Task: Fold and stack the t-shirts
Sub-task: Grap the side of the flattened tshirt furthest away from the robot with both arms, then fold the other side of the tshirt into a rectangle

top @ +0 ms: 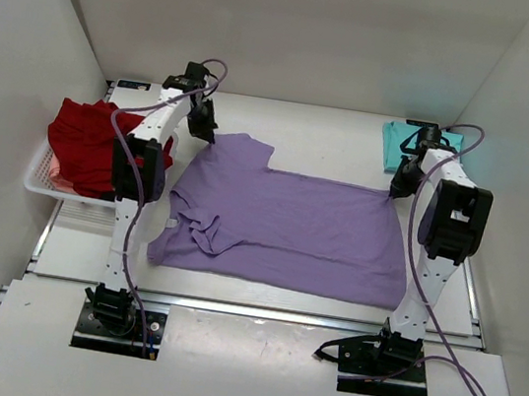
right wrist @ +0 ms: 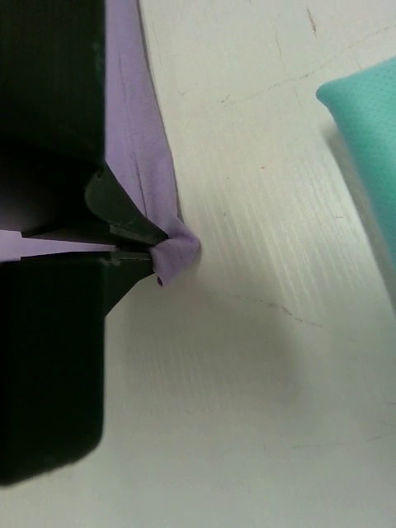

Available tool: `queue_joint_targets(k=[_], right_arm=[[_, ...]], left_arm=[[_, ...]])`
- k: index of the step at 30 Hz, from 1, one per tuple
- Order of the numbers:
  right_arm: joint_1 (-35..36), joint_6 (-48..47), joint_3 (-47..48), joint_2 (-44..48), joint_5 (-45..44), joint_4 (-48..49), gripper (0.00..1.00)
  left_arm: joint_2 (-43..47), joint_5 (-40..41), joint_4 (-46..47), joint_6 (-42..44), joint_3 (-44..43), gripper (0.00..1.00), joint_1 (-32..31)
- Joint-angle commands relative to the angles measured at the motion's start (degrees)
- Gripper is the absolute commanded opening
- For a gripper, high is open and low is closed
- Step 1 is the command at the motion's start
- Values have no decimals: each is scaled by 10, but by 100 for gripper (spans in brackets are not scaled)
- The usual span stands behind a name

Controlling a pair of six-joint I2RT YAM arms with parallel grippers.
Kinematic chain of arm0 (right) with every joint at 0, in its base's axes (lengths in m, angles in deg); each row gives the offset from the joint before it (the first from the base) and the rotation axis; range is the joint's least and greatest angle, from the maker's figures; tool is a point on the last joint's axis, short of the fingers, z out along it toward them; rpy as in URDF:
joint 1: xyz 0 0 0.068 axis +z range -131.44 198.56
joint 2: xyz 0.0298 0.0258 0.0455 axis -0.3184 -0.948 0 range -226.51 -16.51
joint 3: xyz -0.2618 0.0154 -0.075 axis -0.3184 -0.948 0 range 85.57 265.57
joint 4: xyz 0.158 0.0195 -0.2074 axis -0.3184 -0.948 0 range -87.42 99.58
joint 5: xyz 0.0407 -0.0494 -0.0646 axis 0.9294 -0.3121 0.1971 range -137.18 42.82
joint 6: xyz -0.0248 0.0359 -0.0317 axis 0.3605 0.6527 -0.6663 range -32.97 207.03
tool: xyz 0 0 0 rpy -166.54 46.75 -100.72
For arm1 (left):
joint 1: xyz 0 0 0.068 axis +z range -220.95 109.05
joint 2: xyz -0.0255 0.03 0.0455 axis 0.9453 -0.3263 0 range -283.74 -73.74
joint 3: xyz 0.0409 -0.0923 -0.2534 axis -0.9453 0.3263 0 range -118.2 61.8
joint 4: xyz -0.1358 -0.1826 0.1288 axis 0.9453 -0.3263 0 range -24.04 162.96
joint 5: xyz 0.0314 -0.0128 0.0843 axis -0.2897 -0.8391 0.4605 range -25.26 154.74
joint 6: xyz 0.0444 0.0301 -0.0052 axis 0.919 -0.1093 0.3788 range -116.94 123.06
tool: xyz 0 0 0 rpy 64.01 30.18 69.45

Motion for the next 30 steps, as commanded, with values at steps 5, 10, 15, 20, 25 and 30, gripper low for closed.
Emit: queue_joint_targets(k=[5,10,15,20,25,30], right_arm=[[-15,-49,-45,68,27,76,0],[-12,-63,-102,117,36,107,0],[-13,-70,-189,191,48,146,0],[-30,-73,-270,249,58,171,1],[-39,-80,-328,291,65,190,0],[-44,-88,-371,328,67,203,0]], left_arm=[[119,-41,17,8,43,0,7],[161,-47,14,10,76,0,5],[203,-47,10,18,149,0,-2],[249,-30,-1,19,219,0,-7],[307,-29,4,20,285,0,5],[344,-24,2,18,323,0,-6]])
